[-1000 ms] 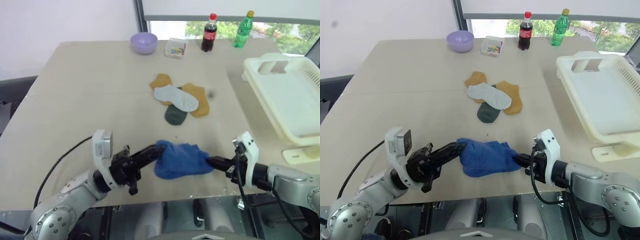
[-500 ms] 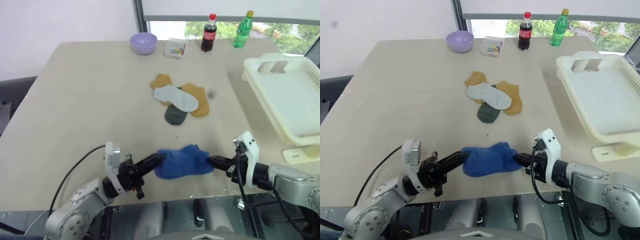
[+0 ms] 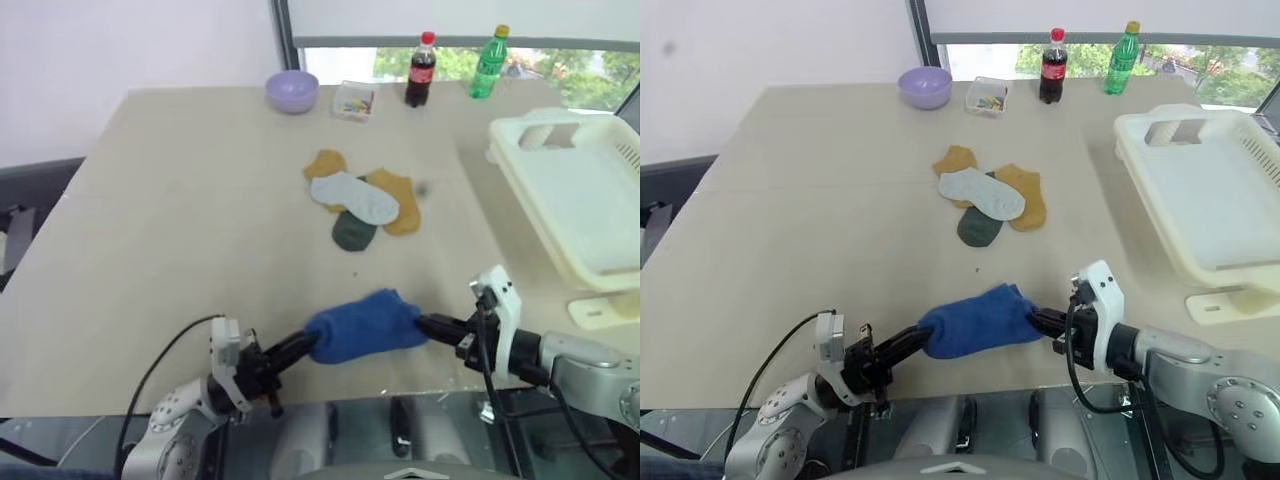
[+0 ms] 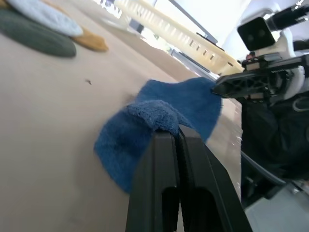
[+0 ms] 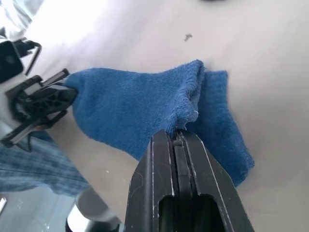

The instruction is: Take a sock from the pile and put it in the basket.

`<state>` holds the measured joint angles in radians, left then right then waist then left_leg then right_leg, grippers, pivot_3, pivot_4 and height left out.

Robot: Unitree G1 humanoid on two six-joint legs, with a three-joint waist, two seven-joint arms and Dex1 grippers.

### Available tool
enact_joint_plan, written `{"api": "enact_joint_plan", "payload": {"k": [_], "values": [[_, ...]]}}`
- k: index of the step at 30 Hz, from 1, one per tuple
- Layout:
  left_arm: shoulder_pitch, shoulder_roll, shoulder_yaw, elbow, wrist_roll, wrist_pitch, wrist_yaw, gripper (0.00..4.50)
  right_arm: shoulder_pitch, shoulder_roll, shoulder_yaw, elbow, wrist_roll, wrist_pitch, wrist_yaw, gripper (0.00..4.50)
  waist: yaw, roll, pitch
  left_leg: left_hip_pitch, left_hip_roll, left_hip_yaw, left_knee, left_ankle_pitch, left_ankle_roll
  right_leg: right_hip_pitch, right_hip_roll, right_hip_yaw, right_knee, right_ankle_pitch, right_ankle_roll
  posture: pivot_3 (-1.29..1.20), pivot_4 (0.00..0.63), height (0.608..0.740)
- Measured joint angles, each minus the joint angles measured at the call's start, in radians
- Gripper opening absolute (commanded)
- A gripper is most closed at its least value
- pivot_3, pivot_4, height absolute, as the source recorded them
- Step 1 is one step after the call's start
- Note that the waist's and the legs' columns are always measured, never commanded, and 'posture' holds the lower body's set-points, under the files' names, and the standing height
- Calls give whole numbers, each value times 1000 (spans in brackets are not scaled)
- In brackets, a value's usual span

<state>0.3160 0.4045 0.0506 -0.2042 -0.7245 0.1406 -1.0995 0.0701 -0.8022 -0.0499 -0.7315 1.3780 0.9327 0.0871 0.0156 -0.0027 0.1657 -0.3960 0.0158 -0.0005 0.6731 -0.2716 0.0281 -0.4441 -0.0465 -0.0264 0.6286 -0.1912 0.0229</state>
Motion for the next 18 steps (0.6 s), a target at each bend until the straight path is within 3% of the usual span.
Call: {"api": "enact_joint_plan", "payload": {"k": [4,10,18], "values": [[-18,24,25,-28,-64,46,-20,112,3,-10,-11,-10,9,-5,20,0,-1,-3,1,-1,6,-3,6,0,0,0,5,-3,3,0,0,0,150,736],[-108,120,109,-308,-261,224,134,112,2,-14,-14,-11,10,-9,38,0,-2,-5,2,-1,7,-4,10,0,0,0,9,4,6,0,0,0,150,736],[-105,118,85,-327,-232,293,235,112,-1,-13,-12,-11,-4,-11,39,0,-3,-8,3,-1,5,-1,10,0,0,0,11,16,5,0,0,0,150,736]]}}
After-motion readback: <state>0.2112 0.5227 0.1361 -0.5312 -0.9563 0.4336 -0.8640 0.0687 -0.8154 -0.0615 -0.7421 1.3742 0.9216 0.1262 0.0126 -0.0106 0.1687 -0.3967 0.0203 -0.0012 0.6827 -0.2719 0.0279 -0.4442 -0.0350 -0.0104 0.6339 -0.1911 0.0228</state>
